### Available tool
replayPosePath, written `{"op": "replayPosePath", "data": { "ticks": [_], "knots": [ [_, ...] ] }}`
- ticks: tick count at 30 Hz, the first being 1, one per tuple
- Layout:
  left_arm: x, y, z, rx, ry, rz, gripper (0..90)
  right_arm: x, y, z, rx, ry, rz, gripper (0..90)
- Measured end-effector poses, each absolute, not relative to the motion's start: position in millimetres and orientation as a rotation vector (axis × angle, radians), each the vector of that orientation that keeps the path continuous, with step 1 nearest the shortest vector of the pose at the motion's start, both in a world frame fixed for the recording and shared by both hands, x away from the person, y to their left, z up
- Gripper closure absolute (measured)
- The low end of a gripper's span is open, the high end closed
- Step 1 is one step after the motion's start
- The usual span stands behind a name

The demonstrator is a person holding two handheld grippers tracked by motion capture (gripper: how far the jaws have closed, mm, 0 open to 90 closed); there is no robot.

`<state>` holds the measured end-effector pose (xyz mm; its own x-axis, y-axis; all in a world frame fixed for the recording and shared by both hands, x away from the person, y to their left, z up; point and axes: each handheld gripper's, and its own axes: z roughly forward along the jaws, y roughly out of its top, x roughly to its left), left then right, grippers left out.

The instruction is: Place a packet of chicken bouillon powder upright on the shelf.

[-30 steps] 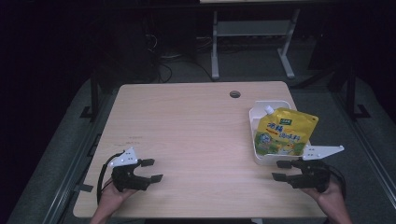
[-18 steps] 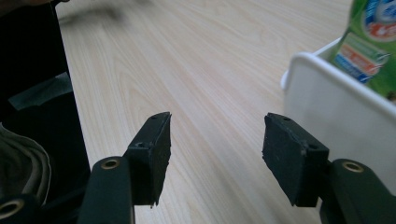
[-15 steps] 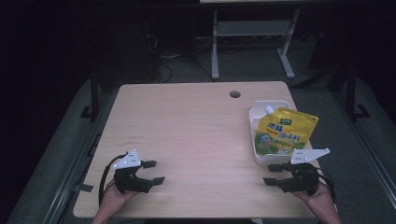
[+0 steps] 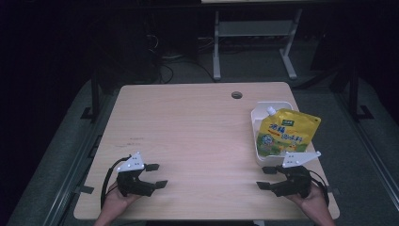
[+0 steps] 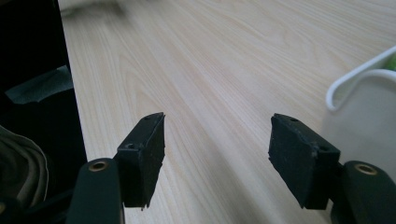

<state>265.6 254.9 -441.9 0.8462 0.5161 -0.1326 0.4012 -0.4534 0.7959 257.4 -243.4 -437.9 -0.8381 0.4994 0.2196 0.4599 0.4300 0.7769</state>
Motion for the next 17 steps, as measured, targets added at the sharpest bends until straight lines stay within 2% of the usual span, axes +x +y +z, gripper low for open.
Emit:
{"op": "replayPosePath", "data": {
  "ticks": [17],
  "knots": [
    [266.0, 250.7, -443.6, 2.119, 0.651, 0.156, 26.3, 252.5, -225.2, -444.0, 0.846, 2.624, 1.399, 33.0]
  ]
}}
